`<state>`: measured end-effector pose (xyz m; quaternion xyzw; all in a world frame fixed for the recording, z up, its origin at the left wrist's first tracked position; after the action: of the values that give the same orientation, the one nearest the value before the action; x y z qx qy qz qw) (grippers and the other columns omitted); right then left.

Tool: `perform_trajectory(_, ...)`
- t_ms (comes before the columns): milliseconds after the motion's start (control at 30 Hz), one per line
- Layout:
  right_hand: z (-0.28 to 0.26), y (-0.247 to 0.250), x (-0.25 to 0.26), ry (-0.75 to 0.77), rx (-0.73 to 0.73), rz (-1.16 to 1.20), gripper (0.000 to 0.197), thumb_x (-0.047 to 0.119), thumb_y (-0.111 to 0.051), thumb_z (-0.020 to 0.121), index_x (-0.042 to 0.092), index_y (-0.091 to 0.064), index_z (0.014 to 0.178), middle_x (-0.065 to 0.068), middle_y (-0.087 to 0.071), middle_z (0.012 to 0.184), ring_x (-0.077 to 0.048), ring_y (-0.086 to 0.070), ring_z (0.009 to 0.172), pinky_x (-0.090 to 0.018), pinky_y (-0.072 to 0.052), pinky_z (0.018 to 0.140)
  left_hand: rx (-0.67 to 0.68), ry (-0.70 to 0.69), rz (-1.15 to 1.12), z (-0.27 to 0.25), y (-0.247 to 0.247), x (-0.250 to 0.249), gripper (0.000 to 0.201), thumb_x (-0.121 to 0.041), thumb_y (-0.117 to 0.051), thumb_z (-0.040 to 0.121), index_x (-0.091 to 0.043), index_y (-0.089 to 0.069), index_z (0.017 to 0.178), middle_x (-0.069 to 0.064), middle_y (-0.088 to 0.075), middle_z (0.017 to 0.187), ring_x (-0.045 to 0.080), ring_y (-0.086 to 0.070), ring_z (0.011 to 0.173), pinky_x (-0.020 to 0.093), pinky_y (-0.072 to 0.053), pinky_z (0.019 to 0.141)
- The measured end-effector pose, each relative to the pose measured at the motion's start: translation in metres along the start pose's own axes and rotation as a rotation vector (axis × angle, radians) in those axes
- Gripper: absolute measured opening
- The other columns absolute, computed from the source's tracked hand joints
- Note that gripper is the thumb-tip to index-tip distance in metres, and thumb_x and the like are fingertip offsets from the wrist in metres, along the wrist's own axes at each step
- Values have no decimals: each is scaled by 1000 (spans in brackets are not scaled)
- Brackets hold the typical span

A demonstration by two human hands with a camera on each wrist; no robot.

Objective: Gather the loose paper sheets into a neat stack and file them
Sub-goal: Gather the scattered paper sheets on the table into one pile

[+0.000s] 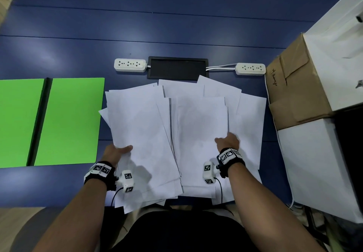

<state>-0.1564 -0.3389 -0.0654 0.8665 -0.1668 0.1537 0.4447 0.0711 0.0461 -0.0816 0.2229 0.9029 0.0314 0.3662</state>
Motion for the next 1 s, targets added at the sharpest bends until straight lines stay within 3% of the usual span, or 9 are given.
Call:
perform_trajectory(233, 12, 43, -38, -144, -87, -387, 35, 9, -56, 93, 13, -60, 127, -15, -29, 142, -38, -38, 128, -53, -44, 99, -4, 26, 13, 3, 2, 3, 23, -3, -82, 80, -4, -72, 101, 18, -75, 97, 37, -71, 93, 54, -56, 94)
perform_trajectory(400, 18, 51, -52, -46, -104, -432, 41, 11, -53, 90, 14, -53, 131, -14, -56, 133, -35, -46, 128, -51, -28, 108, 1, 18, -3, 2, 0, -1, 18, 1, -79, 82, -3, -71, 98, 21, -73, 99, 33, -69, 87, 49, -55, 90)
perform_trajectory(467, 19, 55, -50, -14, -101, -367, 38, 9, -54, 87, 14, -49, 125, -14, -66, 117, -35, -56, 115, -47, -35, 103, 1, 16, 2, 2, 0, -1, 20, 0, -80, 82, -3, -71, 100, 20, -73, 99, 34, -69, 89, 49, -55, 92)
perform_trajectory(533, 22, 59, -49, 6, -75, -241, 37, 6, -59, 87, 11, -46, 121, -15, -66, 105, -35, -64, 94, -41, -50, 86, 6, 21, 9, 2, 0, 0, 18, -1, -81, 81, -5, -72, 96, 18, -75, 97, 35, -70, 90, 52, -56, 93)
perform_trajectory(600, 25, 66, -47, -8, -74, -186, 37, 7, -62, 87, 4, -54, 123, -18, -66, 111, -36, -65, 96, -36, -53, 76, 10, 34, 7, 2, 2, 2, 17, -1, -81, 80, -6, -73, 95, 17, -76, 95, 37, -71, 91, 55, -56, 93)
perform_trajectory(733, 41, 82, -54, -178, -163, -206, 52, 17, -63, 88, -1, -54, 136, -24, -46, 143, -43, -55, 121, -44, -51, 97, 12, 48, 21, 6, 4, 5, 23, -6, -85, 77, -3, -75, 98, 19, -78, 96, 43, -73, 94, 62, -56, 92)
perform_trajectory(833, 50, 87, -56, -256, -134, -250, 47, 19, -60, 87, 0, -53, 130, -24, -34, 142, -46, -52, 117, -45, -49, 91, 14, 46, 13, 5, 3, 4, 21, -4, -83, 79, -4, -74, 98, 20, -77, 98, 42, -73, 94, 60, -56, 93)
perform_trajectory(900, 52, 89, -49, -236, -100, -229, 42, 15, -58, 89, -2, -53, 126, -26, -40, 140, -45, -59, 109, -41, -50, 80, 17, 43, 16, 3, 2, 2, 21, -4, -83, 80, -4, -74, 98, 20, -77, 98, 40, -73, 92, 58, -57, 92)
perform_trajectory(1000, 52, 92, -43, -172, -126, -187, 37, 12, -57, 88, -5, -52, 121, -28, -60, 124, -43, -63, 105, -41, -52, 80, 18, 38, 5, 4, 2, 2, 18, -3, -82, 80, -4, -74, 96, 18, -77, 94, 38, -72, 89, 55, -57, 91)
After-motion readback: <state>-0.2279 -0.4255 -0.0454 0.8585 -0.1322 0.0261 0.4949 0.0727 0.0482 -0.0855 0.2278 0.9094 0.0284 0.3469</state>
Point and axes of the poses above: each hand's wrist, its own z-axis towards the middle knuckle, its own y-axis out of the back of the hand, x = y × z, the point moved 4 cm from there along z, towards the middle knuckle
